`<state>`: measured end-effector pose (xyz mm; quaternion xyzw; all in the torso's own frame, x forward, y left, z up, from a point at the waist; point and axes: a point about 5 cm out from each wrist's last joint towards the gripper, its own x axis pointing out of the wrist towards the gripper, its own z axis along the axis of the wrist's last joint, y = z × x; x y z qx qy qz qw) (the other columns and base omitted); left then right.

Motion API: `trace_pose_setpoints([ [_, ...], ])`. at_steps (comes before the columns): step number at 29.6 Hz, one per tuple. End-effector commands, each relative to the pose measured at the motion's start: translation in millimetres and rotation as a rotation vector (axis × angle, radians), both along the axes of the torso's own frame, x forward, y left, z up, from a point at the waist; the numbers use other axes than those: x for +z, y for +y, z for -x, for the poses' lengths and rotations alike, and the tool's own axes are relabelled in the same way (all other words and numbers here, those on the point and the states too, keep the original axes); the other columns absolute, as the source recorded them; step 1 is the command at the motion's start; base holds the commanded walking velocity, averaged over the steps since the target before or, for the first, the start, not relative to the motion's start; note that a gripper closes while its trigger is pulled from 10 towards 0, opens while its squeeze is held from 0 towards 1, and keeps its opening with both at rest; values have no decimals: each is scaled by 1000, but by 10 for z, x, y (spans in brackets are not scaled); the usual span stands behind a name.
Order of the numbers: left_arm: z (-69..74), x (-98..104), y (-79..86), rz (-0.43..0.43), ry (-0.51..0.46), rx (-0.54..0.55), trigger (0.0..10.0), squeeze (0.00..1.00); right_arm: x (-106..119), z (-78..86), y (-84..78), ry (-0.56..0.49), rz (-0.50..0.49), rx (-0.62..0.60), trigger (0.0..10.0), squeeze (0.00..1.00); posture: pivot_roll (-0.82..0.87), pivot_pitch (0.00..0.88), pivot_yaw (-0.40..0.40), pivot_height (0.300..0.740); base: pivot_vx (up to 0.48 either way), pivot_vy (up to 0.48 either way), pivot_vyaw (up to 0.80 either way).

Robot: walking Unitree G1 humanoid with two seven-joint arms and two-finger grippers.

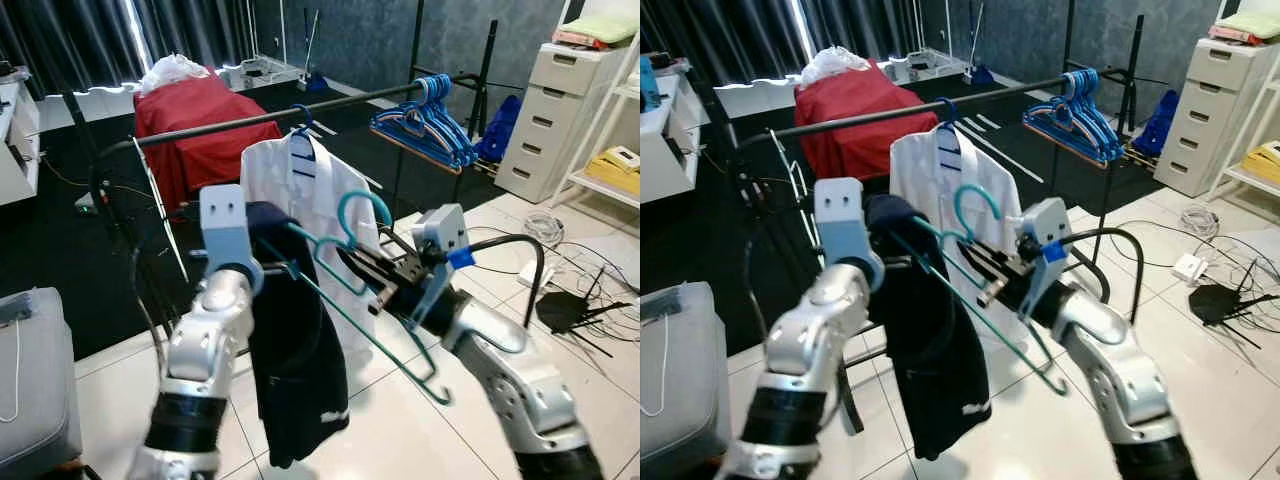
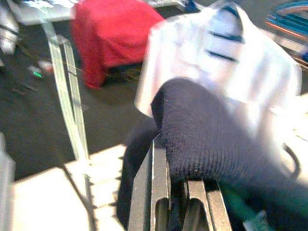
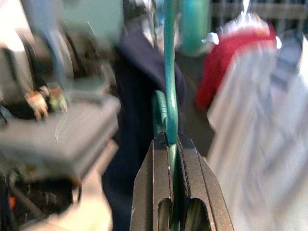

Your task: Hang hanger

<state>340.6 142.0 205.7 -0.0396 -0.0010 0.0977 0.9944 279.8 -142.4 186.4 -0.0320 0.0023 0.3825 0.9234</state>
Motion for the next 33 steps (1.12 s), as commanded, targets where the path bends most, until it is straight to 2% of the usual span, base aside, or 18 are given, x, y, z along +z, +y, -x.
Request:
trace_pose_setpoints([
  [1, -16, 101, -17, -14, -50, 2, 0, 0, 21, 8, 60, -4, 3, 24, 0, 0, -74, 0, 50, 740, 0, 0, 0],
  [4, -65, 205, 169, -97, -98, 53, 0, 0, -109, 122, -148, 102, 107, -4, 0, 0, -96, 0, 59, 740, 0, 0, 0],
  [8, -85, 242, 211, -139, -117, 62, 0, 0, -141, 233, -168, 145, 139, 41, 0, 0, -100, 0, 62, 740, 0, 0, 0],
  [9, -101, 261, 205, -180, -131, 54, 0, 0, -76, 392, -102, 124, 95, 156, 0, 0, -101, 0, 62, 740, 0, 0, 0],
  [10, -112, 233, 194, -234, -132, 46, 0, 0, 123, 542, -30, 57, -77, 278, 0, 0, -100, 0, 64, 740, 0, 0, 0],
  [11, -112, 233, 194, -234, -132, 46, 0, 0, 123, 542, -30, 57, -77, 278, 0, 0, -100, 0, 64, 740, 0, 0, 0],
  [12, -117, 206, 182, -268, -130, 39, 0, 0, 274, 644, -4, -6, -200, 356, 0, 0, -100, 0, 64, 740, 0, 0, 0],
  [17, -132, 87, 213, -291, -94, 34, 0, 0, 404, 638, -89, -84, -310, 325, 0, 0, -97, 0, 66, 740, 0, 0, 0],
  [18, -86, -512, 341, -271, 86, -62, 4078, 0, 96, 209, -675, -29, -321, -213, 10000, 0, -91, 0, 74, 740, 0, 0, 0],
  [19, -86, -512, 341, -271, 86, -62, 4078, 0, 96, 209, -675, -29, -321, -213, 10000, 0, -91, 0, 74, 740, 0, 0, 0],
  [20, -30, -763, 390, -233, 153, -108, 4078, 0, -122, 111, -906, 37, -279, -416, 10000, 0, -91, 0, 74, 740, 0, 0, 0],
  [21, -30, -763, 390, -233, 153, -108, 4078, 0, -122, 111, -906, 37, -279, -416, 10000, 0, -91, 0, 74, 740, 0, 0, 0],
  [22, 64, -1009, 463, -220, 214, -124, 10000, 0, -429, 72, -1083, 140, -195, -578, 10000, 0, -93, 0, 73, 740, 0, 0, -488],
  [23, 64, -1009, 463, -220, 214, -124, 10000, 0, -429, 72, -1083, 140, -195, -578, 10000, 0, -93, 0, 73, 740, 0, 0, -488],
  [24, 171, -1237, 529, -189, 277, -133, 10000, 0, -722, 98, -1206, 238, -104, -692, 10000, 0, -78, 0, 67, 740, 0, 0, -688],
  [26, 171, -1237, 529, -189, 277, -133, 10000, 0, -722, 98, -1206, 238, -104, -692, 10000, 0, -78, 0, 67, 740, 0, 0, -688],
  [29, 436, -1590, 686, -137, 348, -114, 10000, 0, -1158, 250, -1389, 369, -24, -864, 10000, 0, -59, 0, 52, 740, 0, 0, -754],
  [33, 545, -1690, 740, -127, 361, -95, 10000, 0, -1259, 303, -1441, 399, -19, -916, 10000, 0, -51, 0, 44, 740, 0, 0, -763],
])
